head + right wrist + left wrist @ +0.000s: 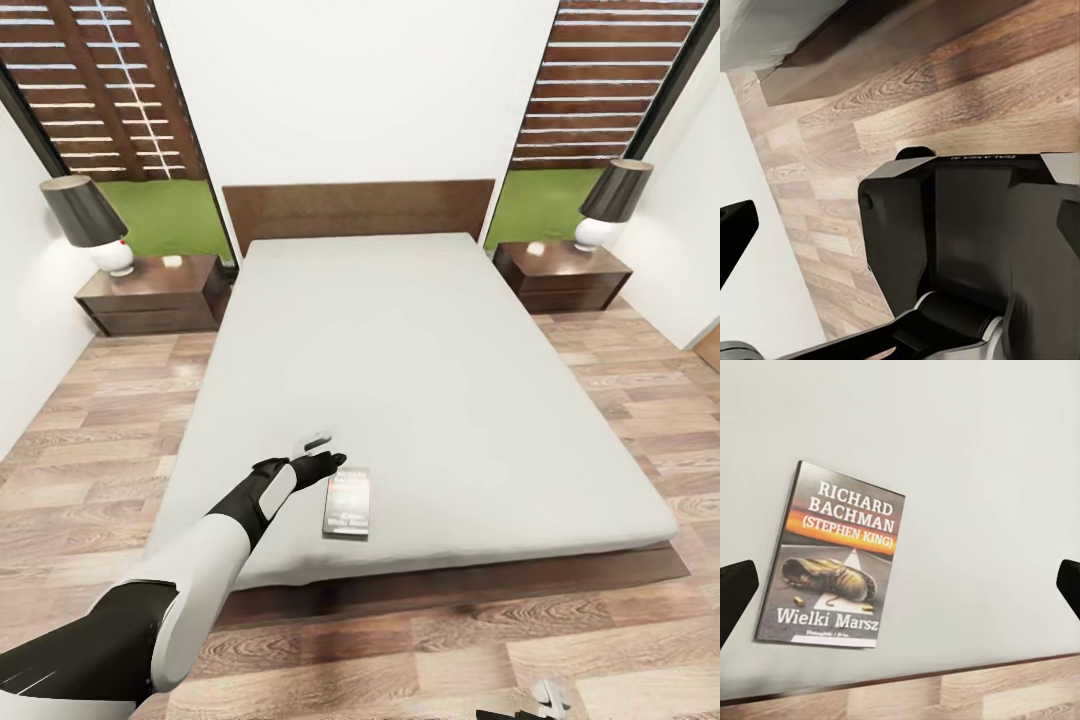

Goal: In the bedroom, move the book from the bed onto either nightstand, and place the two sandals side by side next to the bed.

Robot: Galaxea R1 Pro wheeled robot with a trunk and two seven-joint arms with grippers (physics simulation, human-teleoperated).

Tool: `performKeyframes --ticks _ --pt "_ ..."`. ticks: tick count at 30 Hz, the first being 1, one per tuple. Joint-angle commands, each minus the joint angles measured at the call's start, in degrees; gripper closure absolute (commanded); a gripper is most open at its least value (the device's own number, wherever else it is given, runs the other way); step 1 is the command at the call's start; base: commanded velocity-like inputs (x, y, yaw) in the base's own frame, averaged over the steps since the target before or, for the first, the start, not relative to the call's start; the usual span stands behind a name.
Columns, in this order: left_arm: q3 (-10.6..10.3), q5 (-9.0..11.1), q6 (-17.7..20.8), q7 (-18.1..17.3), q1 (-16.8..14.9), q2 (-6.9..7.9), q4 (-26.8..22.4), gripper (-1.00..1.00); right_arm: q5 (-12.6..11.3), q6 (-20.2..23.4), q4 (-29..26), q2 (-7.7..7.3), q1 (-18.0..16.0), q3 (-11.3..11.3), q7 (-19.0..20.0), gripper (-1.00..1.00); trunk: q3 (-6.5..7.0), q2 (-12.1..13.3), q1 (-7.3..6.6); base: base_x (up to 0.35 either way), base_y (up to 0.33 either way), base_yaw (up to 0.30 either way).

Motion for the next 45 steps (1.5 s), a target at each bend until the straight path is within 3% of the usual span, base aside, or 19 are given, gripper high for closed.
performKeyframes --ticks 1,22,45 --pt "0.1 0.2 0.3 -0.1 0.0 -0.01 -0.1 -1.0 -0.6 0.3 0.2 0.01 -0.1 0.4 0.3 -1.0 -0.18 -0.1 0.03 0.0 0.0 0.0" --pt "0.4 0.6 0.0 -0.4 0.1 -0.01 -0.4 -1.0 -0.6 0.3 0.2 0.02 -0.1 0.4 0.3 -1.0 -1.52 -0.1 0.03 0.0 0.0 0.0" --pt "0.4 0.7 0.0 -0.5 0.1 0.41 -0.4 -1.0 -0.6 0.3 0.2 0.01 -0.1 0.4 0.3 -1.0 -5.66 -9.3 5.08 0.0 0.0 0.0"
